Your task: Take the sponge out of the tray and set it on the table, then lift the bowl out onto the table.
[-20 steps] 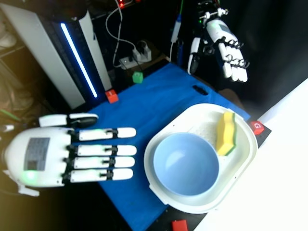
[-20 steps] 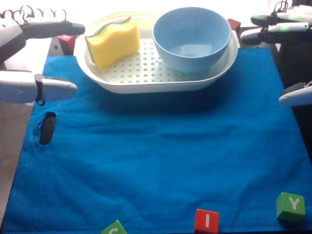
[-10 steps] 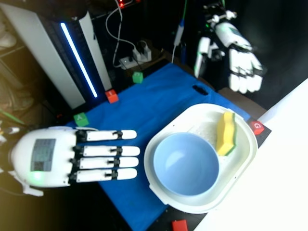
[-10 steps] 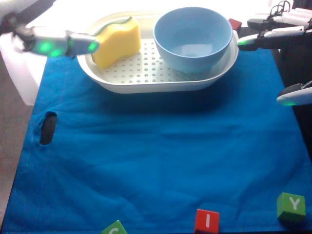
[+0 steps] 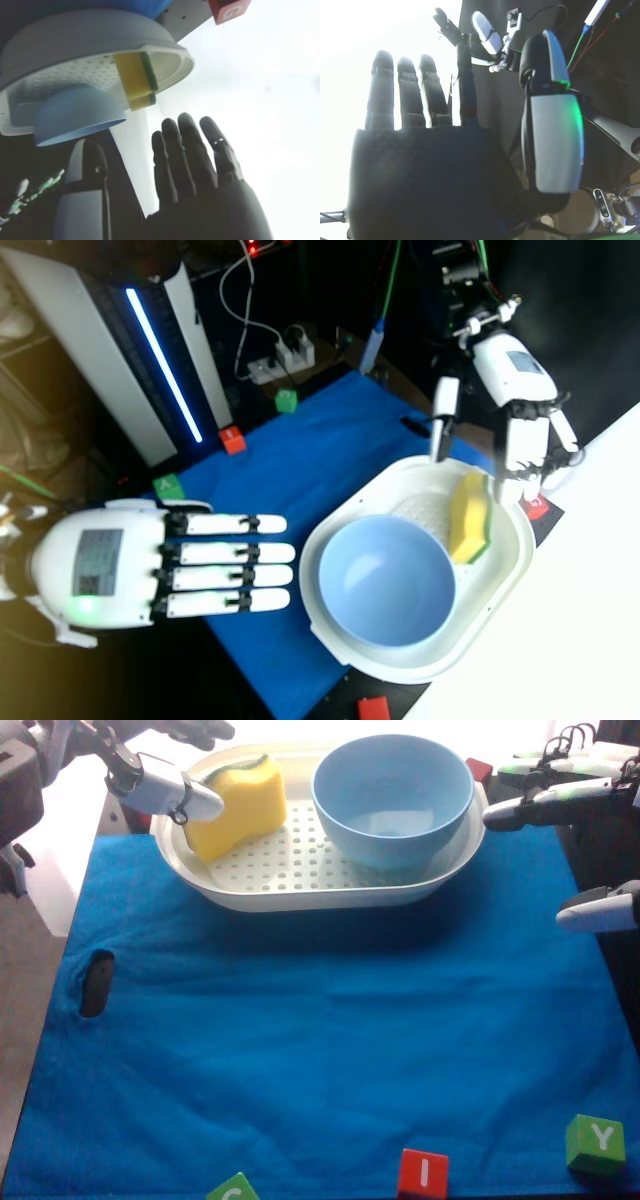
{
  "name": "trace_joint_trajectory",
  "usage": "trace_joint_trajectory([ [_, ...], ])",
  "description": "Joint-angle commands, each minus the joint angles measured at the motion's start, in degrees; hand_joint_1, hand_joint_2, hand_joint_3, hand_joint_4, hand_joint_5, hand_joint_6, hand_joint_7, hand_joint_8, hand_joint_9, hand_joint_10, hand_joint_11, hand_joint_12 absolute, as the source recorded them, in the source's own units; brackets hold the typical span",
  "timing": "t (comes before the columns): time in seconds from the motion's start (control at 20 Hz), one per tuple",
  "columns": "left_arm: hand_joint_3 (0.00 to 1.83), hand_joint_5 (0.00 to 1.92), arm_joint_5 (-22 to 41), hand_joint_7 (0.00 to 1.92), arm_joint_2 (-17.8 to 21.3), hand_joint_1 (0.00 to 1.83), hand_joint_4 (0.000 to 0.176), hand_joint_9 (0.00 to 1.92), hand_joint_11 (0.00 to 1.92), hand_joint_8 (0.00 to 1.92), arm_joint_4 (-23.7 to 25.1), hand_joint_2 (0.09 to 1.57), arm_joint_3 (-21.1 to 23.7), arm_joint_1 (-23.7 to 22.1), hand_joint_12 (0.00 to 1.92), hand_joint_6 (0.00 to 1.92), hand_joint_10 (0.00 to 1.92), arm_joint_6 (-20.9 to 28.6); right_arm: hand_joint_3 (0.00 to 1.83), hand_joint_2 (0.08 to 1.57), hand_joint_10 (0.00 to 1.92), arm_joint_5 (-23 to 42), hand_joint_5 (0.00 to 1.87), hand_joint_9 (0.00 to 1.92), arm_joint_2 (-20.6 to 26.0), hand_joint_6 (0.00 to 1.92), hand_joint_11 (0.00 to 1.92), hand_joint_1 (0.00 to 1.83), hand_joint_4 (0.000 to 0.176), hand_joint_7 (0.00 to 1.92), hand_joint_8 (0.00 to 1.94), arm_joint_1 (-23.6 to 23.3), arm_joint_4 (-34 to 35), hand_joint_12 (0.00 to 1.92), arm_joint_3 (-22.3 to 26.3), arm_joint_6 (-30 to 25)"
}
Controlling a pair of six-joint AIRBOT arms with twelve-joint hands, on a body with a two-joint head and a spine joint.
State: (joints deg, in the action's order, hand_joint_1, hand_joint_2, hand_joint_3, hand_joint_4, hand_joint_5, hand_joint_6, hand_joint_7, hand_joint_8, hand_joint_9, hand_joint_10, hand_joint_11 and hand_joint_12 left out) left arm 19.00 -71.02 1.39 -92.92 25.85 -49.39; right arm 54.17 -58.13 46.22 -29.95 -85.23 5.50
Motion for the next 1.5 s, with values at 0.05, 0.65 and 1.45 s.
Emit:
trace_joint_trajectory([
  [0.05, 0.0, 0.7, 5.6, 0.8, -1.4, 0.94, 0.024, 0.71, 0.0, 0.01, -0.9, 1.01, -1.4, -1.3, 1.18, 0.01, 0.01, 0.1, 0.01, 1.11, 0.0, 5.6, 0.43, 0.03, -0.2, 0.01, 0.04, 0.78, 0.082, 0.11, 0.0, -0.8, 3.3, 0.03, -0.2, -0.4],
  [0.65, 0.0, 0.93, 7.1, 0.91, -3.5, 1.37, 0.0, 0.91, 0.75, 1.11, -2.3, 1.13, -2.5, -1.1, 1.16, 0.78, 1.27, 0.1, 0.0, 1.23, 0.0, 5.6, 0.56, 0.07, -0.2, 0.01, 0.11, 0.8, 0.091, 0.15, 0.0, -0.8, 3.3, 0.09, 0.0, -0.4],
  [1.45, 0.0, 0.9, 11.4, 0.9, 0.3, 1.13, 0.0, 0.81, 0.46, 0.21, -1.5, 0.97, 3.1, 0.0, 1.01, 0.09, 0.34, -1.1, 0.0, 1.25, 0.0, 5.6, 0.61, 0.07, -0.3, 0.0, 0.0, 0.82, 0.104, 0.19, 0.0, -0.8, 3.3, 0.45, 0.3, -0.4],
])
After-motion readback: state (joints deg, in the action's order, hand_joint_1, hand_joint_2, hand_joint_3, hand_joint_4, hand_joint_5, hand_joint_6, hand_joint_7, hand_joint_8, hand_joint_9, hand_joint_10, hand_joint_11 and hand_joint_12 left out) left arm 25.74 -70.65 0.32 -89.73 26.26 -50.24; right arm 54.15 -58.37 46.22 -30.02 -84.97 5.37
